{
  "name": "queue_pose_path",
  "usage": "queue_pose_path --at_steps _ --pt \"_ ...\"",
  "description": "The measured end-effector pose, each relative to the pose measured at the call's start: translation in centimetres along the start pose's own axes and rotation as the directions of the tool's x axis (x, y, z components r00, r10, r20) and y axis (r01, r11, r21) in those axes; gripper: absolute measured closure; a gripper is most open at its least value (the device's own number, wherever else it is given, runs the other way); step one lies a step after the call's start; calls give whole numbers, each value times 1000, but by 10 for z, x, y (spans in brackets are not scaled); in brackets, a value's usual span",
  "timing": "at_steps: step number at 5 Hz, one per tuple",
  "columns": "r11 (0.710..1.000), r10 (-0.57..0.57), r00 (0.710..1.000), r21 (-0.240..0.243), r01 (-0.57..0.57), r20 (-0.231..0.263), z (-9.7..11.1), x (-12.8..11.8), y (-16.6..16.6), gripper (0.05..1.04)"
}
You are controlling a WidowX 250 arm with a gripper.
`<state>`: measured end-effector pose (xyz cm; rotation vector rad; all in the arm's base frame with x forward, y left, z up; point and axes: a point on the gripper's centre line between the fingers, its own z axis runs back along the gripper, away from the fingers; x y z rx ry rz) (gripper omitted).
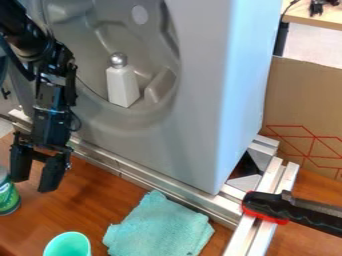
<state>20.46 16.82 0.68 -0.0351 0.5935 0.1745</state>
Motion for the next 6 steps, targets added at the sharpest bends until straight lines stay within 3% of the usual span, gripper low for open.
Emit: queue_pose_path --at_steps 1,2,3,5,6 --pt "1000 6 1000 -4 -6 -16 -1 -3 2 83" --pt "1000 -15 1000 12 15 1 -2 -16 -8 83" --pt "996 -73 993 52 69 90 15 -30 -29 83" --pt "978 -209 940 73 196 271 30 -52 -67 83" --pt "984 -175 892 114 140 416 40 -57 -88 83"
